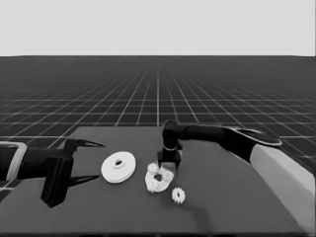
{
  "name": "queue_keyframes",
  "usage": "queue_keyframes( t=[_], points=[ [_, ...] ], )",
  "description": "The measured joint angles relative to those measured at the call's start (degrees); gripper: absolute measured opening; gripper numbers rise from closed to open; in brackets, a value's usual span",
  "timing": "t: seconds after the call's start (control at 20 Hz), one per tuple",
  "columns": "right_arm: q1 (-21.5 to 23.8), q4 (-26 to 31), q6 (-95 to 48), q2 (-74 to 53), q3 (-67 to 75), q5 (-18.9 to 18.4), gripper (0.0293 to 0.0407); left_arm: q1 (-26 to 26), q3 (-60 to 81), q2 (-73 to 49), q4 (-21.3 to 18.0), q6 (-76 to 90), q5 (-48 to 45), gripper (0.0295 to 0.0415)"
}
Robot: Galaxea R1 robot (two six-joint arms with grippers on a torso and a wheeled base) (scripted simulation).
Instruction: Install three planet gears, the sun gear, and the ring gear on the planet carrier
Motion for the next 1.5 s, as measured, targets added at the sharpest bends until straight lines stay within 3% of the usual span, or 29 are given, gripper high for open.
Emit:
queue_keyframes(
  t=[0.3,0.35,0.45,0.8,0.85,0.95,1.3,1.4,1.5],
  points=[
    [1.0,1.1,0.2,-0.1,0.2,-0.2,0.0385,0.0,0.0,0.0,0.0,0.0,0.0,0.0385],
    [0.7,0.4,7.3,-5.7,13.1,-1.4,0.0385,0.0,0.0,0.0,0.0,0.0,0.0,0.0385],
    [0.3,0.1,12.9,-10.3,23.4,-2.4,0.0385,0.0,0.0,0.0,0.0,0.0,0.0,0.0385],
    [0.2,-0.1,15.5,-12.2,28.0,-3.0,0.0385,0.0,0.0,0.0,0.0,0.0,0.0,0.0385],
    [-5.2,-6.0,13.9,-12.0,26.2,-3.0,0.0385,0.0,0.0,0.0,0.0,0.0,0.0,0.0385],
    [-11.0,-11.3,11.5,-11.5,23.1,-2.1,0.0385,0.0,0.0,0.0,0.0,0.0,0.0,0.0385],
    [-13.5,-13.7,10.0,-11.0,20.9,-1.2,0.0385,0.0,0.0,0.0,0.0,0.0,0.0,0.0385],
    [-13.5,-13.8,10.0,-11.0,20.9,-1.2,0.0314,0.0,0.0,0.0,0.0,0.0,0.0,0.0385],
    [-13.5,-13.8,10.0,-11.0,20.9,-1.2,0.0310,0.0,0.0,0.0,0.0,0.0,0.0,0.0385]
  ],
)
